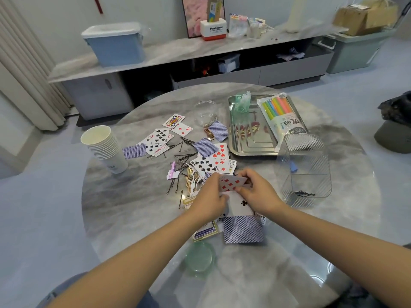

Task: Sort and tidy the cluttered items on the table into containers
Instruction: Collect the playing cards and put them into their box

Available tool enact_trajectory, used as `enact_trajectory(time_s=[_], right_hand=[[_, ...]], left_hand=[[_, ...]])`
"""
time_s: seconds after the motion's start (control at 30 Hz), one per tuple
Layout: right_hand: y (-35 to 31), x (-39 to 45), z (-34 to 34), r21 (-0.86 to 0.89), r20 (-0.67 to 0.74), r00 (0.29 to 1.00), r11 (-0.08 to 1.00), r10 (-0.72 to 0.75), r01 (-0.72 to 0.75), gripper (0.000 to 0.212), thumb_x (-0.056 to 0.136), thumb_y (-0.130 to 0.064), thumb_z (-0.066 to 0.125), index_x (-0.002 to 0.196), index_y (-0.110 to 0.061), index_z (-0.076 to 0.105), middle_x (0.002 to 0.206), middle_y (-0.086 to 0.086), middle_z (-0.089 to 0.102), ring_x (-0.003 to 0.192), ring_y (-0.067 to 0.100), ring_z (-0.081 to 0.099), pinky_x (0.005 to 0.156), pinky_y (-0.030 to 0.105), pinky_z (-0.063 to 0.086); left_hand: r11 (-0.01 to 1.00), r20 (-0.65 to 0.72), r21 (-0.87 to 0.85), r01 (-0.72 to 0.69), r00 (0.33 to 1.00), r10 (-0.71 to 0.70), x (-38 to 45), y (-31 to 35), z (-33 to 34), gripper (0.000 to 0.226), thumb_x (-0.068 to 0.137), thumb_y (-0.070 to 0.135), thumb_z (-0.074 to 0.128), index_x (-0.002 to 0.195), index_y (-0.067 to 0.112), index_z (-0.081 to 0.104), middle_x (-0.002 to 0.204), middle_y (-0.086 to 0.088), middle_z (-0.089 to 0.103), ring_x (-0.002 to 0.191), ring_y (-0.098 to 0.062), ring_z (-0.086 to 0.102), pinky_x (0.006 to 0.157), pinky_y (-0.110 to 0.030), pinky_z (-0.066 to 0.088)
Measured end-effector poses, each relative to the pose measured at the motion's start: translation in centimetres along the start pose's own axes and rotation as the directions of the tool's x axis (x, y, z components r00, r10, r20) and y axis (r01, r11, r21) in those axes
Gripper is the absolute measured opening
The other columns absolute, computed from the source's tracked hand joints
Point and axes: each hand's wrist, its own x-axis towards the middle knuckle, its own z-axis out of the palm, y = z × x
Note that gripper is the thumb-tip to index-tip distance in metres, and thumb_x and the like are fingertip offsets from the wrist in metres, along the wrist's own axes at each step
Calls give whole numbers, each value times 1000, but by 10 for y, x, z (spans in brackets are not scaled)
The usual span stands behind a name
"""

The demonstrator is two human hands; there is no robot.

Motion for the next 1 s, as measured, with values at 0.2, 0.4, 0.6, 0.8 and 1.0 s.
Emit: enact_trajectory(time_s=[0.2,0.4,0.6,0.8,1.0], right_hand=[[-3,-2,-1,-23,1,1000,1000,-17,17,18,88,-13,61,104,-18,54,97,-6,61,85,5,58,64,12,50],[-3,9,-10,-168,-102,991,984,-85,67,15,87,-17,62,98,-26,57,99,-5,56,96,13,49,72,17,36],[-4,7,-12,-182,35,991,974,-132,137,44,86,-15,64,126,-26,48,120,-9,51,116,7,39,94,20,31],[-2,0,-3,-204,43,990,968,-138,144,50,88,-7,60,132,-20,40,118,-2,52,109,10,51,91,22,40],[-1,3,-1,-399,133,986,905,-101,146,15,93,-9,50,105,-14,57,100,0,58,93,17,54,72,22,38]], left_hand=[[1000,22,16,17,1000,-18,1,-5,3,38,87,10,63,122,14,49,113,-2,61,97,-12,57,77,-22,46],[994,-126,87,-61,989,72,8,-2,-10,18,88,8,58,106,12,57,98,3,56,87,-11,52,63,-13,42],[936,5,321,-144,989,151,13,-9,-15,23,89,12,53,112,14,51,106,-1,53,97,-20,50,77,-30,44],[957,94,238,-167,984,148,11,-14,-5,17,92,6,47,101,21,47,102,2,46,92,-16,44,80,-30,40],[973,134,180,-147,983,123,8,-12,-4,10,94,11,49,98,19,45,101,2,45,91,-15,44,71,-21,36]])
